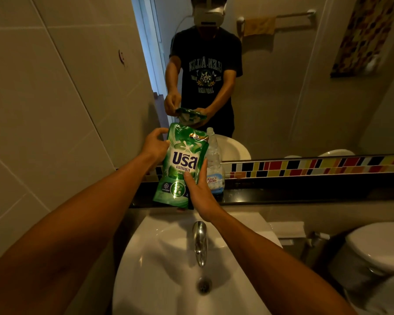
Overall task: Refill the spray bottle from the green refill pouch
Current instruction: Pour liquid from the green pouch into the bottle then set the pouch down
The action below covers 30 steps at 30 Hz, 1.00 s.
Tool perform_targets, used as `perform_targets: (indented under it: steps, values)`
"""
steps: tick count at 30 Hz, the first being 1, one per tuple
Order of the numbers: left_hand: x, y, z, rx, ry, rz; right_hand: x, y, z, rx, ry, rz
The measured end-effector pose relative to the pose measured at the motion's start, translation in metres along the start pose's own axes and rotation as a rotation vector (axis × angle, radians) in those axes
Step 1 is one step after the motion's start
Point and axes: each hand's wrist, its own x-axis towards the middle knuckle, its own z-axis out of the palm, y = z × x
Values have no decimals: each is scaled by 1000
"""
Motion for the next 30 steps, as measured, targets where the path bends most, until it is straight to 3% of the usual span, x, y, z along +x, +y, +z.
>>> perform_targets:
  steps: [30]
  values:
    - [21,22,7,227,-77,-5,20,6,4,126,-25,22]
